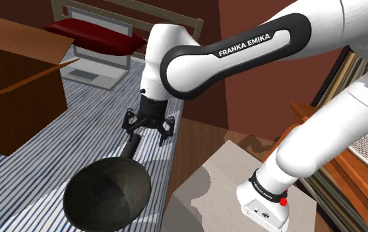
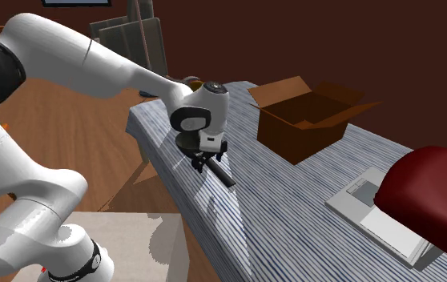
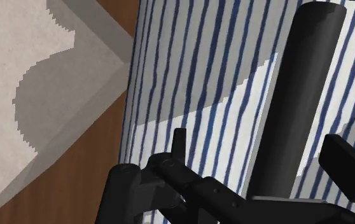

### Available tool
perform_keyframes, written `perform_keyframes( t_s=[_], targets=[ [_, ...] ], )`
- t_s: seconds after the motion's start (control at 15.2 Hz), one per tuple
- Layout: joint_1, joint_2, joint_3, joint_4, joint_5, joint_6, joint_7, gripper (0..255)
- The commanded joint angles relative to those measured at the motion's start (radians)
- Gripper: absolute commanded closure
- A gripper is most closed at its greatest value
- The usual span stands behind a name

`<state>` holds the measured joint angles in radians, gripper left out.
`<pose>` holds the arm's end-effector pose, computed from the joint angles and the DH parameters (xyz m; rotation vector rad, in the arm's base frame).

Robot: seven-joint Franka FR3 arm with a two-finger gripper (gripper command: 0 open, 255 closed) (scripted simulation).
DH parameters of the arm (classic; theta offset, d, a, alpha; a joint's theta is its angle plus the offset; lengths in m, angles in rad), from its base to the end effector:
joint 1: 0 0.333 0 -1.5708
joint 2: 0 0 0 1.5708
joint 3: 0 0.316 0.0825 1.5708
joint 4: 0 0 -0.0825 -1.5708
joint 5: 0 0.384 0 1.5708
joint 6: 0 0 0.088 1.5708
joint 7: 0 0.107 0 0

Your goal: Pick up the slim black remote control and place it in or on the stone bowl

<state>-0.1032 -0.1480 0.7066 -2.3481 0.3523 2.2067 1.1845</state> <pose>0.3926 0.2865 0.3753 -2.7906 1.1817 0.2352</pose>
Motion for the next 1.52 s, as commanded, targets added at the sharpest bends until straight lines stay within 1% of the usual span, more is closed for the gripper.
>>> perform_keyframes(
  t_s=[0.0,0.13,0.2,0.66,1.19,1.25,1.45],
  targets=[
    [-0.012,0.11,0.034,0.054,-0.049,0.057,0.121,0],
    [-0.008,0.211,0.043,0.104,-0.109,0.105,0.234,0],
    [-0.002,0.229,0.04,0.113,-0.12,0.112,0.254,0],
    [0.03,0.319,0.03,0.085,-0.186,0.219,0.302,0],
    [0.031,0.319,0.03,0.086,-0.185,0.218,0.302,0],
    [0.031,0.319,0.03,0.086,-0.185,0.218,0.302,255],
    [0.03,0.32,0.029,0.085,-0.186,0.219,0.301,255]
  ],
)
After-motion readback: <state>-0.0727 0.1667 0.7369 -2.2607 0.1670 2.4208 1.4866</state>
